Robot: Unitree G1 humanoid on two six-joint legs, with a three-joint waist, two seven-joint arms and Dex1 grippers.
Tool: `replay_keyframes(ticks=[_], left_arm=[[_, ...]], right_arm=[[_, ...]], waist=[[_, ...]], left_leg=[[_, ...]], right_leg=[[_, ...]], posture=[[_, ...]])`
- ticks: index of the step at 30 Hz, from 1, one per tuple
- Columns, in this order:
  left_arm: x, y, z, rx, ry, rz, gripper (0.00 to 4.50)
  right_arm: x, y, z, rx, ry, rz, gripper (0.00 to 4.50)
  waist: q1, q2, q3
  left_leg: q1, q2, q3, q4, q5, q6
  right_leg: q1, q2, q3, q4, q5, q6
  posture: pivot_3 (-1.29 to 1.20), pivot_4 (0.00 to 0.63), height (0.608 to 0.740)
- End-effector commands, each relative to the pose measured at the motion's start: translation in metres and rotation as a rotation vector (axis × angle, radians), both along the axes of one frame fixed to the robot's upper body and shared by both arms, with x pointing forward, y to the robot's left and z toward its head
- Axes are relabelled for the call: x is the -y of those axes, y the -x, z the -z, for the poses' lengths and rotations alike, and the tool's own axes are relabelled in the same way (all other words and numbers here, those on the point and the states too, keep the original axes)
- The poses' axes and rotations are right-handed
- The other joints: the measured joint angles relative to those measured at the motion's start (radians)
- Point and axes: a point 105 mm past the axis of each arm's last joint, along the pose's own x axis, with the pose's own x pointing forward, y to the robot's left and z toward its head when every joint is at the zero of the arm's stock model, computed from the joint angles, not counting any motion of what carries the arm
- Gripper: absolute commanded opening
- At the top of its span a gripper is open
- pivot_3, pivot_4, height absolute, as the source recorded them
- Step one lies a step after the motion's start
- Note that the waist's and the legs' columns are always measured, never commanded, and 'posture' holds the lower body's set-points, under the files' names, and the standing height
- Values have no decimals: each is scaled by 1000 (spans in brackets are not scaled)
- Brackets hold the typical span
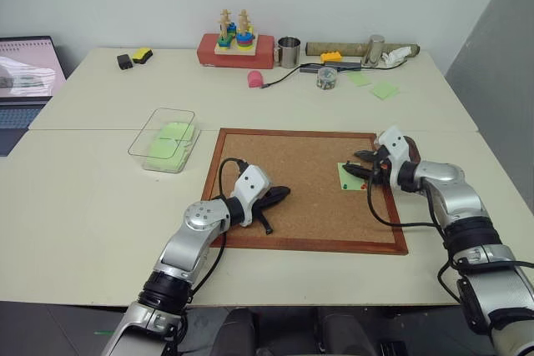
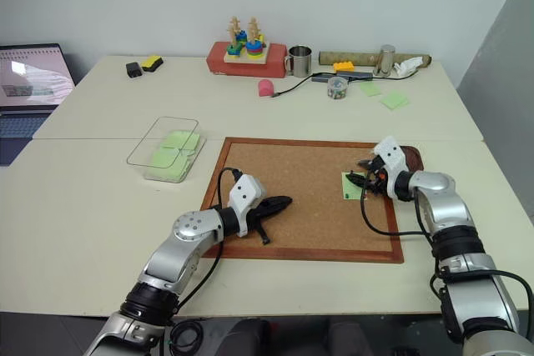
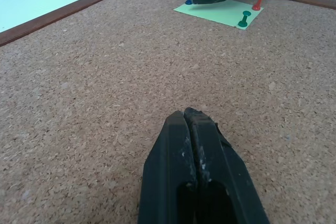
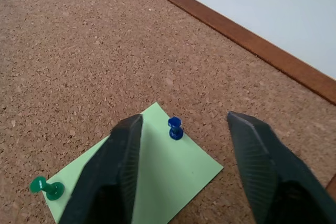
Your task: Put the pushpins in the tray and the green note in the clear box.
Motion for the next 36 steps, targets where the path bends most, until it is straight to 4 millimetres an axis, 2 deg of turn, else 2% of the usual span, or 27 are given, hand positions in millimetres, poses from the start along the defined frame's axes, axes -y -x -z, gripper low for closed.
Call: replay_keyframes(ticks=[1,8,12,21,32,36], left_arm=[[2,6,10,-30,-22,5,0],[3,6,10,-33,-21,3,0],[5,8,12,-41,-22,2,0],[11,11,19,-77,-13,-19,0],[13,15,27,-111,-24,-37,0],[15,16,28,-109,-31,-28,0]], right_arm=[[-2,-5,-18,62,-5,-15,1523],[-3,-3,-21,63,-27,-29,6],[-4,-2,-24,70,-40,-41,6],[-6,0,-47,78,-178,-31,6],[-3,4,-55,72,-228,-18,6],[10,1,-65,109,-223,42,6]], waist=[[0,0,0],[0,0,0],[0,0,0],[0,0,0],[0,2,-1],[1,2,-1]], left_leg=[[0,0,0,0,0,0],[0,0,0,0,0,0],[0,0,0,0,0,0],[0,0,0,0,0,0],[0,0,0,0,0,0],[0,0,0,0,0,0]], right_leg=[[0,0,0,0,0,0],[0,0,0,0,0,0],[0,0,0,0,0,0],[0,0,0,0,0,0],[1,0,0,-1,0,0],[1,0,0,-1,0,0]], posture=[[0,150,740],[0,150,740],[0,150,740],[0,150,740],[0,150,740],[0,150,740]])
